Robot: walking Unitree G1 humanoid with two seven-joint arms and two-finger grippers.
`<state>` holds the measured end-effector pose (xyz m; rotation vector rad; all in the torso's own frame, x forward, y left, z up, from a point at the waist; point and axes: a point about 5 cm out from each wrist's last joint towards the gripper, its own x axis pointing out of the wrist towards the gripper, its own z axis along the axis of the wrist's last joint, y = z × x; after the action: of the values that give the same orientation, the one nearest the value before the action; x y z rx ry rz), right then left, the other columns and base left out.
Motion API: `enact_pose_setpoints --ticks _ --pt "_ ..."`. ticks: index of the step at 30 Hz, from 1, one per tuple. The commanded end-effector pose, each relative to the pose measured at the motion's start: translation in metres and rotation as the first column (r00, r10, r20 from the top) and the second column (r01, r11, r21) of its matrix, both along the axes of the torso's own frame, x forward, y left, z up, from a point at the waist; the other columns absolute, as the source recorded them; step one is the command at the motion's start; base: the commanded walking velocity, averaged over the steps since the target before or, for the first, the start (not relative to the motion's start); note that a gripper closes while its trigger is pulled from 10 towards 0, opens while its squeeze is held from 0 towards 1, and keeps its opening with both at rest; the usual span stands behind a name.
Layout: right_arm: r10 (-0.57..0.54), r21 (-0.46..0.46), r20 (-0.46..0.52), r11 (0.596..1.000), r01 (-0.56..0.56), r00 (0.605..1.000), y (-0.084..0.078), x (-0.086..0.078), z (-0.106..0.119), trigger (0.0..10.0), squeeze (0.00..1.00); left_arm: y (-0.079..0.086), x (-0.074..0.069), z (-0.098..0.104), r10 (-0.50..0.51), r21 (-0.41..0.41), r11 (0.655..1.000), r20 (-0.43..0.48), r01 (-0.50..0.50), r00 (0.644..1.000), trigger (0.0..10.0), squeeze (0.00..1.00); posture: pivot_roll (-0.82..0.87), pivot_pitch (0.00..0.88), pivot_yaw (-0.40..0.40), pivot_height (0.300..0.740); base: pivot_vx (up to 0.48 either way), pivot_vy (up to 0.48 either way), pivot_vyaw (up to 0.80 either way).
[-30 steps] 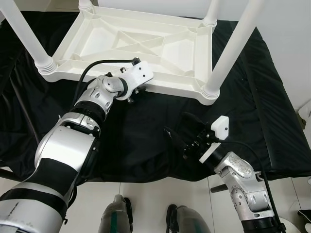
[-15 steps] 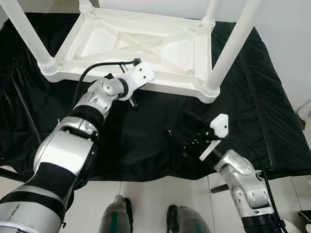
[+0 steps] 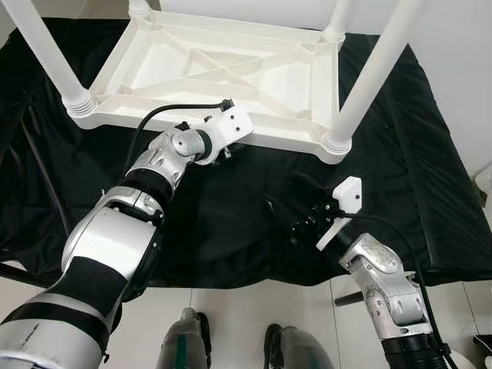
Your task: Building children table
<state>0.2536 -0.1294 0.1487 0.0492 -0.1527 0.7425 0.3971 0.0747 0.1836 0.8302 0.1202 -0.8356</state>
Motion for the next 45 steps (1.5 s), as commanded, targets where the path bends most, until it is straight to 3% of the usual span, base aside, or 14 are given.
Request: enact_pose_setpoints --ticks 1,2,3,7,12,13,16,22,30,39,41,44,45 --pt "-0.015 0.005 0.003 1.0 0.015 1.0 -0.002 0.001 0.0 10.0 0.0 -0.001 -0.003 -0.007 -0.047 0.05 0.997 -0.085 0.052 0.995 10.0 1.0 -0.08 0.135 0.044 0.74 0.0 0.0 0.0" --pt "-0.016 0.007 0.004 1.0 0.016 1.0 -0.003 0.001 0.0 10.0 0.0 0.0 -0.003 -0.006 -0.042 0.058 0.997 -0.081 0.047 0.996 10.0 1.0 -0.08 0.135 0.044 0.74 0.0 0.0 0.0" --pt "-0.016 0.008 0.005 1.0 0.016 1.0 -0.003 0.0 0.001 10.0 0.0 0.0 -0.002 -0.006 -0.029 0.067 0.997 -0.08 0.035 0.996 10.0 0.0 -0.08 0.14 0.048 0.74 0.0 0.0 0.0" --pt "-0.014 0.011 0.006 1.0 0.014 1.0 -0.002 -0.002 0.002 10.0 0.0 0.002 0.0 -0.006 -0.004 0.092 0.996 -0.077 0.011 0.997 10.0 0.0 -0.09 0.149 0.056 0.74 0.0 0.0 0.0" --pt "-0.026 0.017 0.001 1.0 0.026 1.0 -0.003 -0.004 0.001 10.0 0.0 0.002 0.005 0.0 0.075 0.078 0.994 -0.054 -0.071 0.996 10.0 0.0 -0.09 0.153 0.06 0.74 0.0 0.0 0.0" --pt "-0.032 0.019 -0.003 0.999 0.032 0.999 -0.002 -0.006 0.0 10.0 0.0 0.003 0.008 0.005 0.135 0.058 0.989 -0.04 -0.133 0.99 10.0 0.0 -0.1 0.16 0.067 0.74 0.0 0.0 0.0" --pt "-0.033 0.019 -0.003 0.999 0.033 0.999 -0.002 -0.007 0.0 10.0 0.0 0.004 0.009 0.006 0.157 0.051 0.987 -0.041 -0.155 0.987 10.0 0.0 -0.1 0.162 0.068 0.74 0.0 0.0 0.0" --pt "-0.041 0.02 -0.008 0.999 0.041 0.999 -0.002 -0.008 -0.001 10.0 0.0 0.013 0.01 -0.001 0.236 0.087 0.969 -0.067 -0.23 0.969 10.0 0.0 -0.1 0.168 0.077 0.74 0.0 0.0 0.0" --pt "-0.047 0.015 -0.011 0.999 0.047 0.999 -0.001 -0.009 -0.002 10.0 0.0 0.006 -0.002 -0.019 0.069 0.173 0.984 -0.215 -0.031 0.974 10.0 0.0 -0.1 0.166 0.076 0.74 0.0 0.0 0.0" --pt "-0.049 0.013 -0.007 0.999 0.049 0.999 -0.001 -0.007 -0.002 10.0 0.0 0.003 -0.014 -0.028 -0.095 0.183 0.97 -0.33 0.163 0.939 10.0 0.0 -0.1 0.156 0.075 0.74 0.0 0.0 0.0" --pt "-0.051 0.011 -0.006 0.999 0.051 0.999 -0.001 -0.006 -0.002 10.0 0.0 0.004 -0.017 -0.028 -0.156 0.18 0.955 -0.367 0.235 0.917 10.0 0.0 -0.09 0.156 0.072 0.74 0.0 0.0 0.0" --pt "-0.052 0.01 -0.005 0.999 0.052 0.999 -0.001 -0.005 -0.002 10.0 0.0 0.005 -0.018 -0.029 -0.17 0.179 0.951 -0.376 0.251 0.911 10.0 0.0 -0.09 0.156 0.072 0.74 0.0 0.0 0.0" --pt "-0.053 0.009 -0.003 0.999 0.053 0.999 -0.001 -0.005 -0.002 10.0 0.0 0.006 -0.019 -0.031 -0.171 0.184 0.949 -0.38 0.256 0.909 3.5 0.0 -0.09 0.155 0.072 0.74 0.0 0.0 0.0"
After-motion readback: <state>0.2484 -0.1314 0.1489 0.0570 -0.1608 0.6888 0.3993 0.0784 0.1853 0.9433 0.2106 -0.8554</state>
